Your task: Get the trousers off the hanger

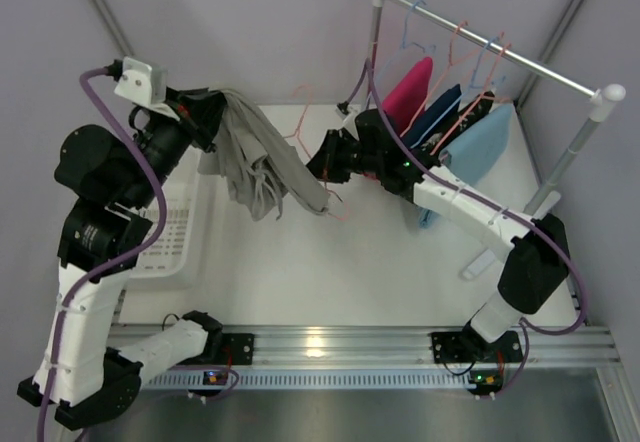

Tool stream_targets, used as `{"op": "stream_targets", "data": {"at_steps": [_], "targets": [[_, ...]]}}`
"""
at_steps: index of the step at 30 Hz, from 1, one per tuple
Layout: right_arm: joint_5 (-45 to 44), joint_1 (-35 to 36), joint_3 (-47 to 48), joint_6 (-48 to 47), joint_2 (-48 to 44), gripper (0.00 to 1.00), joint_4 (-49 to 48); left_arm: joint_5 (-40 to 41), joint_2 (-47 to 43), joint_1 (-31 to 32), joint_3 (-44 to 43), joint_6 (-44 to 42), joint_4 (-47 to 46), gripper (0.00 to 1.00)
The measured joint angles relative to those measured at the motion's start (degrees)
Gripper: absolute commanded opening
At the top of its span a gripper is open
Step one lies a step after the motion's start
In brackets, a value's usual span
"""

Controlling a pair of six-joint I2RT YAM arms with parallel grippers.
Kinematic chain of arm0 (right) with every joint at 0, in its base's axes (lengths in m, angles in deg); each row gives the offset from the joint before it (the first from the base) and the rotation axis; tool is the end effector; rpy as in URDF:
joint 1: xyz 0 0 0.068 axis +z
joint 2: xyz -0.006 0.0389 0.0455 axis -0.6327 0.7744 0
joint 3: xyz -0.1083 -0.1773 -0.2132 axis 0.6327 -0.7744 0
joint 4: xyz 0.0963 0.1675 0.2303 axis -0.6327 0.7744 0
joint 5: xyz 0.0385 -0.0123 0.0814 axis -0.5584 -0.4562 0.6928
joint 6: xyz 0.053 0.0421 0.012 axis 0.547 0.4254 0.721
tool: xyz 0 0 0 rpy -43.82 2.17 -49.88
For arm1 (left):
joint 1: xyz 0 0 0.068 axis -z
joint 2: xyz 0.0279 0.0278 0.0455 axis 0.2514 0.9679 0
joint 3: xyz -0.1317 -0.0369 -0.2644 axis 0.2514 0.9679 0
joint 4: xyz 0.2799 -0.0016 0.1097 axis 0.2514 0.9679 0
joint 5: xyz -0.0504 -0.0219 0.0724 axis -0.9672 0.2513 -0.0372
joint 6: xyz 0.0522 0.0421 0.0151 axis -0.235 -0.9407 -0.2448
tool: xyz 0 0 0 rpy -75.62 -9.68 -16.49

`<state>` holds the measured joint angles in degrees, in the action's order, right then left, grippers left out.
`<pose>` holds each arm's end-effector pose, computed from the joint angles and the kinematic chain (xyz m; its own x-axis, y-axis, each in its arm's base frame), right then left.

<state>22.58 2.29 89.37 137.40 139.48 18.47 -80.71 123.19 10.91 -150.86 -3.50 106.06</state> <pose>0.3150 0.3065 0.3642 -0.8484 0.1931 -0.4929 -0.3483 0.4975 0.7945 0.1590 -0.0809 0.6111 0.1763 -0.1666 -0.9701 0.5179 0.8538 -0.0525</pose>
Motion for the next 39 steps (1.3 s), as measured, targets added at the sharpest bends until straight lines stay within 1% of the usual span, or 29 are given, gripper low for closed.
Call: {"op": "stream_targets", "data": {"at_steps": [3, 8, 13, 16, 20, 21, 24, 27, 31, 34, 39], "targets": [[-0.37, 0.66, -0.70, -1.14, -0.22, 0.00, 0.09, 3.91, 2.10, -0.07, -5.01, -1.95, -0.48, 0.00], [-0.81, 1.90, -0.81, -3.48, -1.40, 0.00, 0.11, 14.47, 5.33, -0.07, -12.52, -7.39, -1.36, 0.00], [-0.76, 2.99, -1.42, -5.07, -3.93, 0.00, -0.17, 25.62, 5.46, -0.20, -13.73, -15.65, -5.33, 0.00], [-0.74, 3.30, -1.81, -5.84, -5.01, 0.00, -0.02, 31.28, 4.24, -0.37, -12.26, -22.43, -8.98, 0.00], [-0.63, 3.45, -1.79, -6.58, -5.57, 0.00, -0.07, 36.52, -0.28, -2.12, -5.62, -31.17, -15.10, 0.00], [-0.57, 3.48, -1.79, -6.84, -5.66, 0.00, -0.04, 38.32, -2.27, -3.37, -2.67, -34.56, -17.40, 0.00], [-0.61, 3.72, -1.66, -7.32, -5.75, 0.00, 0.00, 41.22, -6.27, -6.64, 3.02, -40.26, -20.57, 0.00], [-0.61, 4.09, -1.31, -7.52, -5.77, 0.00, 0.13, 43.82, -11.26, -10.19, 10.51, -44.94, -23.54, 0.00], [-0.52, 4.37, -0.22, -7.50, -5.77, 0.00, 0.17, 46.88, -17.38, -14.73, 21.18, -49.35, -25.31, 0.00], [-0.35, 4.44, 0.35, -7.37, -5.77, 0.00, 0.02, 48.26, -19.61, -16.85, 27.34, -51.25, -26.25, 0.00], [0.15, 4.50, 0.68, -6.86, -5.75, 0.00, 0.00, 49.27, -21.18, -17.75, 38.27, -54.69, -30.23, 0.00]]}}
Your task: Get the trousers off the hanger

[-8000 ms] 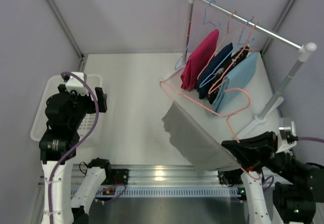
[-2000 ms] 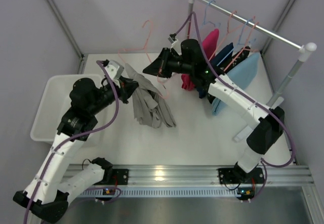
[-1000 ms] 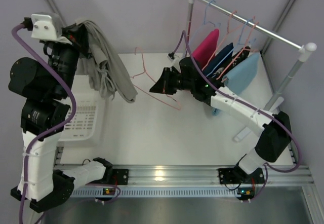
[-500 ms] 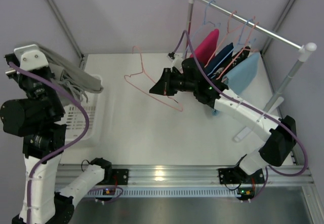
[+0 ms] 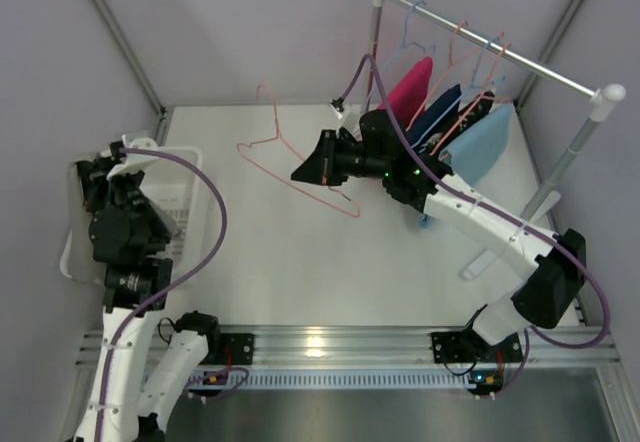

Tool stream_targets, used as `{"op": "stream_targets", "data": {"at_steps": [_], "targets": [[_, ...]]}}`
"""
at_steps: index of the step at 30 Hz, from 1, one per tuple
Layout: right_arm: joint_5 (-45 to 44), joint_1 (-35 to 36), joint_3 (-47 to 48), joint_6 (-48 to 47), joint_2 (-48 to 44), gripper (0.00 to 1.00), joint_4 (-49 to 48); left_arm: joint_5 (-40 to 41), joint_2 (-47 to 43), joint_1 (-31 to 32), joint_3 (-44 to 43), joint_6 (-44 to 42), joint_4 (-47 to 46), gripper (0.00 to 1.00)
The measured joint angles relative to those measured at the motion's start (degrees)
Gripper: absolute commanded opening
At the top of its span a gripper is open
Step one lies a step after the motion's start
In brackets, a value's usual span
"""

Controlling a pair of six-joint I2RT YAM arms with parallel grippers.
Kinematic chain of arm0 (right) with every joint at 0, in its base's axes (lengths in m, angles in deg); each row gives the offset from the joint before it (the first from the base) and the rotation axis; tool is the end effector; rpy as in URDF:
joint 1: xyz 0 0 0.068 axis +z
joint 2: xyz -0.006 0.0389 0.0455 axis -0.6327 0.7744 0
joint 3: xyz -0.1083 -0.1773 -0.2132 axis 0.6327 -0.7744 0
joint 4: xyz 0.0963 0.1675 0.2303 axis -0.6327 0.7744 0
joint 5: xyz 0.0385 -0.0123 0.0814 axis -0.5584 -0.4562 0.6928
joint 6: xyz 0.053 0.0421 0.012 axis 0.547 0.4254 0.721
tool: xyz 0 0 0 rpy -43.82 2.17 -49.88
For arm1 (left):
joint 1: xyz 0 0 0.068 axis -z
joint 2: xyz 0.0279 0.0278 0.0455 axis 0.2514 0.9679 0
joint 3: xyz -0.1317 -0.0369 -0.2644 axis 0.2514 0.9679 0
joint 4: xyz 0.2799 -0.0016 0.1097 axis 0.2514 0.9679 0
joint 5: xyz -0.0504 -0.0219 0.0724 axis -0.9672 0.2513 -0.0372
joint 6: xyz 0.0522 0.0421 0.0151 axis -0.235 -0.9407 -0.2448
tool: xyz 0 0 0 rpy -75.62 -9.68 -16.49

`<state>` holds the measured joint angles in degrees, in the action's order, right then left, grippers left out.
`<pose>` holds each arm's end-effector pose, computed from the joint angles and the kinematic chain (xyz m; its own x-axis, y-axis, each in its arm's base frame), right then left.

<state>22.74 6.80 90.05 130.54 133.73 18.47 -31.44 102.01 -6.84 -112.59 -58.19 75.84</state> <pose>0.2709 0.3108 0.4098 -0.7617 0.1166 -0.6374 -0.5439 0.4196 0.7267 0.1379 0.0206 0.4932 -0.1169 0.5716 -0.8122 -0.6779 0.5517 0.4858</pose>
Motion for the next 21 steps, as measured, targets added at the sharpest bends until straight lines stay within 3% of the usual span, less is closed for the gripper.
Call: {"op": "stream_targets", "data": {"at_steps": [6, 14, 19, 21], "targets": [[0.52, 0.09, 0.44, 0.59, 0.00, 0.00, 0.02, -3.13, 4.31, -3.43, 6.80, -0.66, -4.09, 0.00], [0.20, 0.11, 1.09, 0.59, -0.04, 0.00, 0.11, -17.79, 17.92, -28.11, 2.86, 14.67, 1.07, 0.00], [-2.03, 0.24, 1.09, -0.11, -1.99, 0.00, 1.42, -26.40, 17.05, -30.97, 2.93, 21.57, 10.10, 0.00], [-2.89, 0.28, 1.44, -0.79, -3.98, 0.00, 2.51, -29.27, 16.09, -30.99, 2.93, 23.78, 14.45, 0.07]]}}
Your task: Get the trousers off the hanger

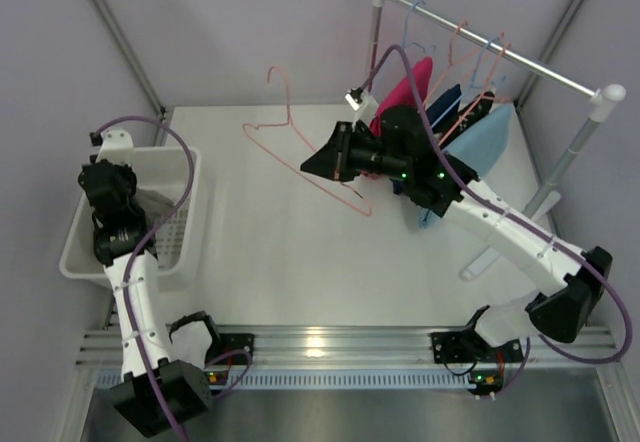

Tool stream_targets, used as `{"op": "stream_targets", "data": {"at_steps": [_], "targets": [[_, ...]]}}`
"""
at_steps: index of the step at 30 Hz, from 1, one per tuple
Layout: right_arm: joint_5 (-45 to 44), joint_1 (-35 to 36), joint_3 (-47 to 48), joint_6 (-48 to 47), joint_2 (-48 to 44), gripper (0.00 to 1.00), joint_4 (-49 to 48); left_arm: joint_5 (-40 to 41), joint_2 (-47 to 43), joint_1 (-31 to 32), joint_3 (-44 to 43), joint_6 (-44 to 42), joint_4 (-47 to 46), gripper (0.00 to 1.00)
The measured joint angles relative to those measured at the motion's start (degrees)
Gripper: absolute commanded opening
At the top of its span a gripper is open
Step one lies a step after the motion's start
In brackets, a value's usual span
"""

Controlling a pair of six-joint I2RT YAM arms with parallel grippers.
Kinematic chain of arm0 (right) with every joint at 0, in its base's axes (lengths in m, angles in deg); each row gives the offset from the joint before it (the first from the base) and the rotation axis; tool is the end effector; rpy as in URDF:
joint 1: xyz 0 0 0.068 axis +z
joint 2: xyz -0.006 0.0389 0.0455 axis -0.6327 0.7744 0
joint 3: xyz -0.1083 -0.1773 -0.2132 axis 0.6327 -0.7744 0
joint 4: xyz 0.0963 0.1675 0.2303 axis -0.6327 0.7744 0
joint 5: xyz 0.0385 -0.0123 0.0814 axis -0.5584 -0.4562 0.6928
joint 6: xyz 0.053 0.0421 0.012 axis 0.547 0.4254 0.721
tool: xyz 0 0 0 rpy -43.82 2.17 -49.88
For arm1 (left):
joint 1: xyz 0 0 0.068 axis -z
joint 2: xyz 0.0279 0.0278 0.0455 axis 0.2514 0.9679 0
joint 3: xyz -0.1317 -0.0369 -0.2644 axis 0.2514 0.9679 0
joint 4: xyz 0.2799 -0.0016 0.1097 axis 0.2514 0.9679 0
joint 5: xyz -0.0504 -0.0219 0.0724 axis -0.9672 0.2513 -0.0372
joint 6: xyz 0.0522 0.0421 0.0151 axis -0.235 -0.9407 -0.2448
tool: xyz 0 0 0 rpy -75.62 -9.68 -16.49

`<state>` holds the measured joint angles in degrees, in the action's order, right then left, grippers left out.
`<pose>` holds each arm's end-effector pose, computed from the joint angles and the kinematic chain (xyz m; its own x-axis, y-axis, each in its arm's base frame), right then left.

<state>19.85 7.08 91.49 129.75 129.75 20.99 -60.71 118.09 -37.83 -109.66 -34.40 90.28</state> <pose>0.2556 0.2938 0.4409 -0.7189 0.1616 -0.6761 -0.5671 0.4260 0.7049 0.2273 0.1136 0.3965 -0.3714 0.3110 -0.8748 -0.5065 0.7218 0.4716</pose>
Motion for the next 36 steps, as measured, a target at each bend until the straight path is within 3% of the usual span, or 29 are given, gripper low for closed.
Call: {"op": "stream_targets", "data": {"at_steps": [1, 3, 4, 5, 14, 21, 36], "targets": [[-0.52, 0.02, 0.09, -0.48, -1.38, 0.00, 0.42, -1.14, -0.35, 0.00, 0.00, 1.05, 2.01, 0.27], [-1.66, 0.04, 0.17, -1.57, -4.85, 0.00, 1.62, -2.75, -0.76, -0.02, 0.00, 2.84, 5.99, 0.56], [-2.36, 0.04, 0.17, -2.14, -7.08, 0.00, 2.38, -3.63, -0.81, 0.00, -0.02, 3.93, 7.85, 0.86], [-2.91, 0.04, 0.15, -2.82, -9.44, 0.00, 2.95, -4.28, -0.81, 0.00, -0.07, 4.66, 9.79, 0.98], [-6.40, -2.60, -3.41, -7.72, -33.55, 0.00, 6.03, -13.73, -0.94, 0.00, -7.28, 13.51, 22.80, 0.99], [-6.67, -8.83, -7.19, -11.37, -44.96, 0.00, 11.65, -18.67, -1.62, -0.02, -13.40, 16.26, 23.21, 0.99], [-16.22, -23.23, -9.90, -13.03, -63.82, 0.00, 33.73, -20.90, 1.03, 0.00, -15.10, 18.80, 23.12, 0.99]]}}
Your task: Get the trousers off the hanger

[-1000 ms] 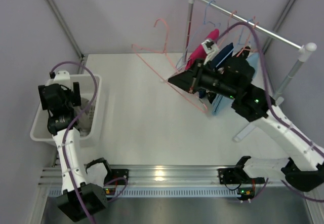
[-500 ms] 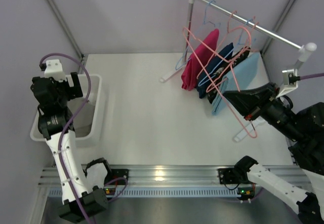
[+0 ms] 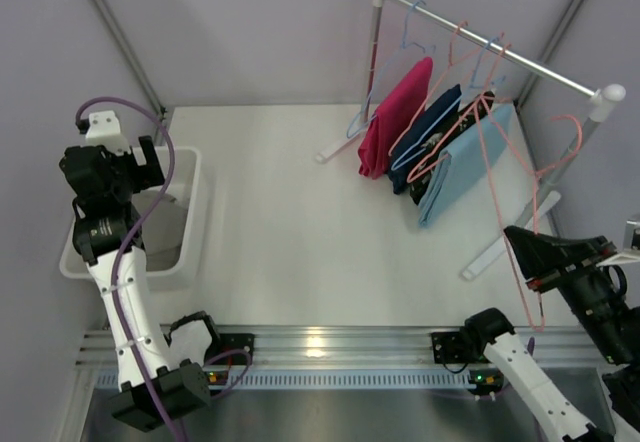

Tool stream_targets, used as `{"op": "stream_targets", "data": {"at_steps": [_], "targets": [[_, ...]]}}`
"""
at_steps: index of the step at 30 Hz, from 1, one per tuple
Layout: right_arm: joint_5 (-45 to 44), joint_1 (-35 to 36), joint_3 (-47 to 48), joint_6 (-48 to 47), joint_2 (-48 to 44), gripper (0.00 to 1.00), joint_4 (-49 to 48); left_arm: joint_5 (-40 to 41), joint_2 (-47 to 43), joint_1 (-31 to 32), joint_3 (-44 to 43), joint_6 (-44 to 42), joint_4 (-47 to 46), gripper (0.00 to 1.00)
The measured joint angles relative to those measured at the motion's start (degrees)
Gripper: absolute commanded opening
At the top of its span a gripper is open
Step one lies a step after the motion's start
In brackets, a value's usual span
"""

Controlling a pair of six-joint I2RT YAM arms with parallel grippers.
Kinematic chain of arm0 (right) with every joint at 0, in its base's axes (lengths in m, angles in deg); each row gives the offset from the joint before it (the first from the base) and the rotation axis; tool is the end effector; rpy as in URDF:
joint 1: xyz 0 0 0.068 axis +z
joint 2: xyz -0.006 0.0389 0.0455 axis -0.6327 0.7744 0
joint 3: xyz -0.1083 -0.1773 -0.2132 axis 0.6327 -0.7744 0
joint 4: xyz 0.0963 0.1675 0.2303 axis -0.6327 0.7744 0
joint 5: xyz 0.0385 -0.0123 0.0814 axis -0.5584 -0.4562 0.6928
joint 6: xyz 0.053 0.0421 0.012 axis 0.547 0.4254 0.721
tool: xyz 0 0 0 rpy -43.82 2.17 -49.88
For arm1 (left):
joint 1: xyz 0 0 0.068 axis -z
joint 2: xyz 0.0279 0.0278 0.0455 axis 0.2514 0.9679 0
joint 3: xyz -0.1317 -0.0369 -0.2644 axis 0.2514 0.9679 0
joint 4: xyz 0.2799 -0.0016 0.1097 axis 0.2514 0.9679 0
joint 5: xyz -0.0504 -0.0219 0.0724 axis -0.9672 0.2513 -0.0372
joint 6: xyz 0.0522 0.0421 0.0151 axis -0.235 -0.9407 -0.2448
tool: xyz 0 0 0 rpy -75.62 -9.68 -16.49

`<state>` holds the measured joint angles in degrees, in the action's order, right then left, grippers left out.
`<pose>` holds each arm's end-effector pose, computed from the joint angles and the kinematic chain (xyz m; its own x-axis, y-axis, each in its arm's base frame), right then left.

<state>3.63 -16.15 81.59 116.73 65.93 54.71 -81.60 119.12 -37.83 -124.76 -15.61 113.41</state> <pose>-0.0144 -0.0033 0.4920 -0.1104 0.4771 -0.8719 -0.4354 0.7654 0.4739 0.2137 0.0859 0.4465 -0.2866 0.0241 -0.9577 -0.2674 0.9579 0.1041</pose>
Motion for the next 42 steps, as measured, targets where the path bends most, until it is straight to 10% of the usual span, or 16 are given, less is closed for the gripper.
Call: {"op": "stream_targets", "data": {"at_steps": [42], "targets": [[-27.26, -11.76, 8.96, 5.05, 28.70, 0.00, 2.58, -6.21, -2.82, -0.02, -2.54, 4.90, 2.05, 0.99]]}}
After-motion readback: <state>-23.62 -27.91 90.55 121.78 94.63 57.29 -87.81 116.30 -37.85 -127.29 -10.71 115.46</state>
